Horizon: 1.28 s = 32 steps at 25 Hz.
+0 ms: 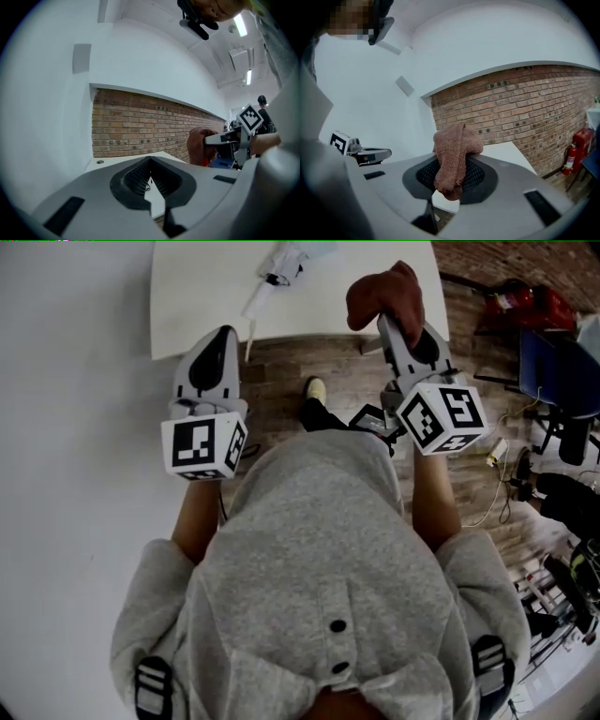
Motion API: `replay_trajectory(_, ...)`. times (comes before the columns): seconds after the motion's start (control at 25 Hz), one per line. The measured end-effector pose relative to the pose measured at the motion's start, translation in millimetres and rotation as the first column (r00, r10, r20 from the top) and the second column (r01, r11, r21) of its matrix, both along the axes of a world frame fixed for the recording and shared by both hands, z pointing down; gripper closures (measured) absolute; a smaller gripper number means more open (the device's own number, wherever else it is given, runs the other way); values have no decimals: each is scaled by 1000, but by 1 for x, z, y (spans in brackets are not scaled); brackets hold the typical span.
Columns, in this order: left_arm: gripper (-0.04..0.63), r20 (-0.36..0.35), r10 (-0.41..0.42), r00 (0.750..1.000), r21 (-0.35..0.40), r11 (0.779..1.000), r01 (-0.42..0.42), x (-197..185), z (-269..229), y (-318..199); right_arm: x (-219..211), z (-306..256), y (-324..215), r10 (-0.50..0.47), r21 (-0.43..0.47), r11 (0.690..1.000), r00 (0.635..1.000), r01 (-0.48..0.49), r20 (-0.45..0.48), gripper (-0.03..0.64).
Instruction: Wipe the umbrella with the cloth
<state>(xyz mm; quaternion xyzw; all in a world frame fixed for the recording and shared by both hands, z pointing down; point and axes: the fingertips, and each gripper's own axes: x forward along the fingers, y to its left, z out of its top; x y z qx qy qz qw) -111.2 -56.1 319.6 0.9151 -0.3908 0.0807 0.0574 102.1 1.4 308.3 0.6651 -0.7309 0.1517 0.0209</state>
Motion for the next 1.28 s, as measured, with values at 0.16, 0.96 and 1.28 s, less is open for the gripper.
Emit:
replay_trajectory(0.16,580,22,-5,1000,-10,1000,6,18,-12,-32,21,-9,-33,-2,-14,1000,1000,2,3,538)
replay_trajectory(0.96,580,94,-92,991,-12,996,94,81,-22,-97,90,-10,-125,-93,-13,996,995,93,-23,535)
replay_trajectory(1.28,580,175,-88,981,-52,994,99,84,3,-103,94,0,-136,-116,-23,993,993,115,-32,535)
